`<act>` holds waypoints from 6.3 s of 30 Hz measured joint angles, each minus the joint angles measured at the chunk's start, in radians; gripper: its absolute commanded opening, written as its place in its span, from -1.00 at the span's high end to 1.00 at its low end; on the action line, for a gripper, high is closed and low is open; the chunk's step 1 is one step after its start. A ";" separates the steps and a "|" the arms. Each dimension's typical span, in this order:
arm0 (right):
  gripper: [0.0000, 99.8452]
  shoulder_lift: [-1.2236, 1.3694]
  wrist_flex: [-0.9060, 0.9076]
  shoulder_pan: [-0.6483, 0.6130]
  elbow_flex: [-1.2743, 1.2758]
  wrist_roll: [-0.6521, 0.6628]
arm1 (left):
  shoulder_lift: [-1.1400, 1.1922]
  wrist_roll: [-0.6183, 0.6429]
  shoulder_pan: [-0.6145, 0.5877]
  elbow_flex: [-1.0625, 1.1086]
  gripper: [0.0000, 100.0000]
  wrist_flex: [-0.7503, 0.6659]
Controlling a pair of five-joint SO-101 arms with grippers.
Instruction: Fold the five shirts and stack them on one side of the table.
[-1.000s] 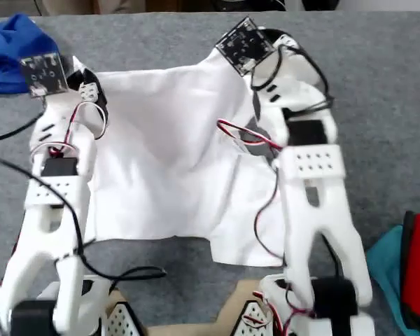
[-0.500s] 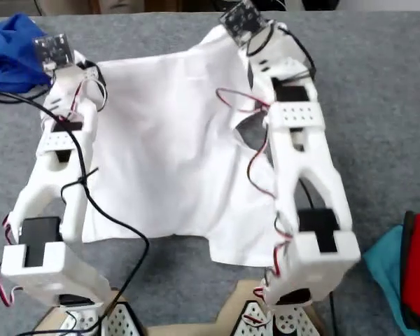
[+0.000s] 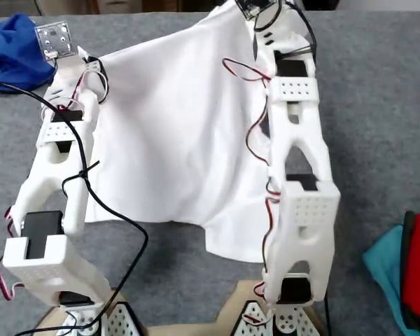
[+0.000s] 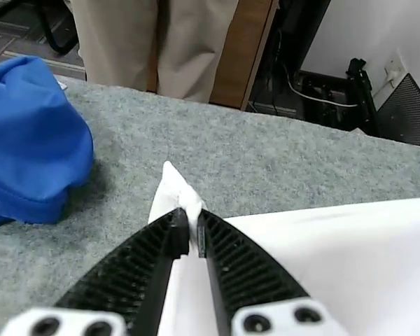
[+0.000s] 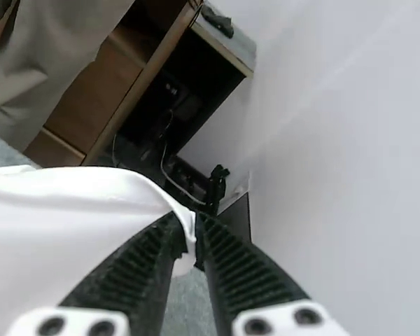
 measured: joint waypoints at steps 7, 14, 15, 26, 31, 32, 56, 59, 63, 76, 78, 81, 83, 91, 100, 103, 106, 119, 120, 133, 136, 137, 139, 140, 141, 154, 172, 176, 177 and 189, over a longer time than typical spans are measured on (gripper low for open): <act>0.99 0.247 0.034 0.000 -0.325 0.000 | 0.000 0.000 0.000 -0.037 0.96 0.000; 0.99 0.321 0.390 0.005 -0.582 0.000 | 0.000 0.000 -0.012 -0.107 0.96 0.002; 0.99 0.325 0.448 0.005 -0.618 0.000 | 0.000 0.000 -0.014 -0.115 0.96 0.002; 0.99 0.330 1.085 0.006 -0.914 0.000 | 0.000 0.000 -0.015 -0.224 0.96 0.328; 0.99 0.316 1.289 0.002 -0.914 0.000 | 0.000 0.000 -0.017 -0.224 0.96 0.468; 0.99 0.307 1.327 -0.002 -0.914 0.000 | 0.000 0.000 -0.017 -0.224 0.96 0.496; 0.99 -0.189 1.548 -0.025 -0.427 -0.091 | 0.000 -0.068 0.052 -0.229 0.96 1.178; 0.99 -0.299 1.548 -0.020 -0.245 -0.094 | 0.000 -0.071 0.052 -0.201 0.96 1.178; 0.99 -0.428 1.545 -0.006 -0.029 -0.091 | 0.000 -0.071 0.052 -0.178 0.96 1.198; 0.99 -0.893 1.327 0.035 0.752 -0.091 | -0.077 -0.072 0.100 -0.020 0.96 1.269; 0.99 -0.980 1.290 0.037 0.887 -0.091 | -0.133 -0.087 0.110 0.020 0.96 1.269; 0.99 -1.100 1.247 0.037 1.073 -0.092 | -0.218 -0.127 0.114 0.081 0.96 1.270; 0.99 -1.175 1.224 0.037 1.180 -0.094 | -0.265 -0.152 0.112 0.114 0.96 1.272; 0.99 -1.346 1.171 0.094 1.427 -0.048 | -0.316 -0.201 0.052 0.149 0.96 1.274; 0.99 -1.418 1.165 0.112 1.565 0.035 | -0.316 -0.201 0.051 0.256 0.96 1.269; 0.99 -1.453 1.165 0.112 1.602 0.058 | -0.316 -0.201 0.051 0.276 0.96 1.269; 0.99 -1.475 1.165 0.112 1.626 0.071 | -0.316 -0.201 0.051 0.276 0.96 1.266; 0.94 -1.487 1.165 0.112 1.631 0.126 | -0.316 -0.201 0.051 0.276 0.96 1.266; 0.91 -1.487 1.165 0.112 1.631 0.126 | -0.316 -0.201 0.051 0.276 0.96 1.266; 0.75 -1.488 1.226 0.112 1.631 0.224 | -0.316 -0.201 0.049 0.276 0.96 1.330; 0.75 -1.488 1.226 0.112 1.631 0.226 | -0.316 -0.201 0.049 0.253 0.96 1.358; 0.75 -1.488 1.226 0.112 1.625 0.226 | -0.318 -0.201 0.049 0.239 0.96 1.363; 0.75 -1.488 1.211 0.112 1.602 0.226 | -0.319 -0.201 0.049 0.199 0.96 1.367; 0.75 -1.488 1.188 0.112 1.596 0.226 | -0.319 -0.201 0.049 0.173 0.96 1.367; 0.75 -1.488 1.162 0.112 1.594 0.226 | -0.319 -0.198 0.049 0.146 0.96 1.367; 0.59 -1.366 0.957 -0.181 1.576 0.106 | -0.319 -0.193 0.049 0.034 0.74 1.430; 0.58 -1.155 0.878 -0.373 1.508 0.012 | -0.319 -0.207 0.049 0.040 0.33 1.375; 0.76 -1.089 0.807 -0.374 1.542 0.009 | -0.319 -0.129 0.049 0.101 0.36 1.221; 0.83 -1.071 0.793 -0.374 1.547 0.009 | -0.319 -0.110 0.049 0.124 0.42 1.175; 0.97 -1.023 0.821 -0.374 1.553 0.009 | -0.319 -0.043 0.084 0.319 0.96 0.827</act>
